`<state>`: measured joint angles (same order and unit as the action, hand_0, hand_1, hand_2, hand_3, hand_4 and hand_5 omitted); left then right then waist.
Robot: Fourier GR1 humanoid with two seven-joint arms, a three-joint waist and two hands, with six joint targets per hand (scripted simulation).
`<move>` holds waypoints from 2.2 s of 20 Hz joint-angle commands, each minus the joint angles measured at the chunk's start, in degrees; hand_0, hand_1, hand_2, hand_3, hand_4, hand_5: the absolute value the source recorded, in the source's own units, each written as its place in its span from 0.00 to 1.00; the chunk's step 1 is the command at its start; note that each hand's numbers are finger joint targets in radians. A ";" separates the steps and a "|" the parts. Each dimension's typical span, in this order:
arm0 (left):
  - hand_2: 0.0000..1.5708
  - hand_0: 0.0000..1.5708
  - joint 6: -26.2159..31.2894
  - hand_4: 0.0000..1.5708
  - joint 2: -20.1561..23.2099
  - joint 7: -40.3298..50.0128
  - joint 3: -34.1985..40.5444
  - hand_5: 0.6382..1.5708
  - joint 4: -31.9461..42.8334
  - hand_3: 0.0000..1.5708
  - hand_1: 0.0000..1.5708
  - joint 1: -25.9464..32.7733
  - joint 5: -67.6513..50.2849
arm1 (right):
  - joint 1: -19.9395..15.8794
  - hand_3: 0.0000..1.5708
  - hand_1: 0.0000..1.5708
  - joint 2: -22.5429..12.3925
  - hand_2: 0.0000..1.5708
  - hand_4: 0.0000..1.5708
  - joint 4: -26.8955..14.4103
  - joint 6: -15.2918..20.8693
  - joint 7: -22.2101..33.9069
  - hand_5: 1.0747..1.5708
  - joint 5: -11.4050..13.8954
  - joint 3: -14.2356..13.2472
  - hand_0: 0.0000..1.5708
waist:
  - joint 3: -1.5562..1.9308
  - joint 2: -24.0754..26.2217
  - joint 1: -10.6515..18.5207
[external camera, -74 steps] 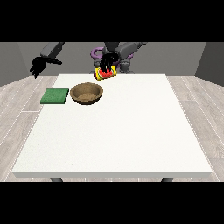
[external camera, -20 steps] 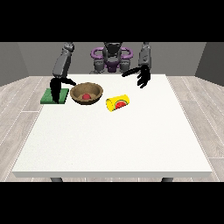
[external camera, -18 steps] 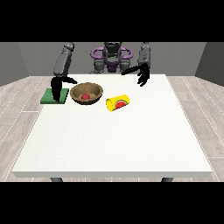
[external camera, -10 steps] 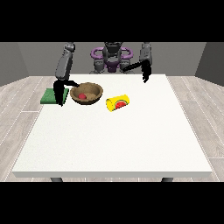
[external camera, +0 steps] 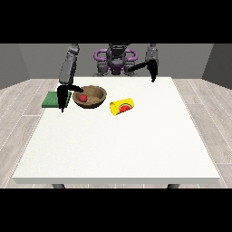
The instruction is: Pick the cup and pour the ball into the bowl, then pick the bowl and place it on the pad
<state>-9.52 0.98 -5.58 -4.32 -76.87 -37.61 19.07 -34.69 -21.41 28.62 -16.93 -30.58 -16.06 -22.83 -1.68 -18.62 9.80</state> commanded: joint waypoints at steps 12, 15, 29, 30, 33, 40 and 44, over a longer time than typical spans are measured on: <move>0.00 0.00 4.86 0.00 3.18 -3.27 3.47 0.99 1.01 0.00 0.00 5.83 -4.15 | -2.12 0.00 0.00 8.51 0.00 0.24 -4.17 7.30 7.33 0.96 -0.60 2.00 0.00 | 1.71 3.21 0.95; 0.00 0.00 6.10 0.00 4.79 -1.13 4.57 1.00 0.30 0.00 0.00 0.65 -4.75 | 1.03 1.00 1.00 7.49 1.00 0.61 -5.77 14.78 7.13 0.97 5.73 5.94 1.00 | 1.68 0.25 2.73; 0.00 0.00 5.19 0.00 6.83 -6.94 11.15 1.00 12.64 0.00 0.00 8.97 -7.46 | -8.06 1.00 1.00 5.96 1.00 0.66 -0.45 19.26 32.84 0.98 7.36 10.69 1.00 | 1.63 14.67 -7.20; 0.00 0.00 6.01 0.00 7.19 -7.71 10.77 1.00 10.22 0.00 0.00 10.26 -7.81 | -7.62 1.00 1.00 2.77 1.00 0.67 -1.01 18.05 32.84 0.96 6.28 8.95 1.00 | 1.66 13.66 -5.16; 0.00 0.00 3.60 0.00 6.10 -8.22 10.98 1.00 11.59 0.00 0.00 9.87 -7.10 | -8.22 1.00 1.00 1.20 1.00 0.67 0.90 15.13 35.12 0.96 4.81 8.29 1.00 | 1.67 13.58 -7.44; 0.00 0.00 2.56 0.00 5.94 -7.56 10.68 1.00 8.06 0.00 0.00 7.02 -7.07 | -6.73 1.00 1.00 -6.75 1.00 0.68 -0.35 10.05 30.94 0.97 0.50 2.40 1.00 | 1.70 6.69 -6.43; 0.00 0.00 1.56 0.00 5.87 -14.95 11.77 0.99 12.13 0.00 0.00 12.16 -7.14 | -2.37 1.00 1.00 -6.17 1.00 0.68 1.71 6.82 30.14 0.97 0.70 3.74 1.00 | 1.67 8.19 -9.16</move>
<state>-6.75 7.52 -15.46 6.93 -66.37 -28.12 12.06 -39.66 -27.13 29.41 -7.66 1.18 -14.40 -18.55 -0.01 -9.50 1.86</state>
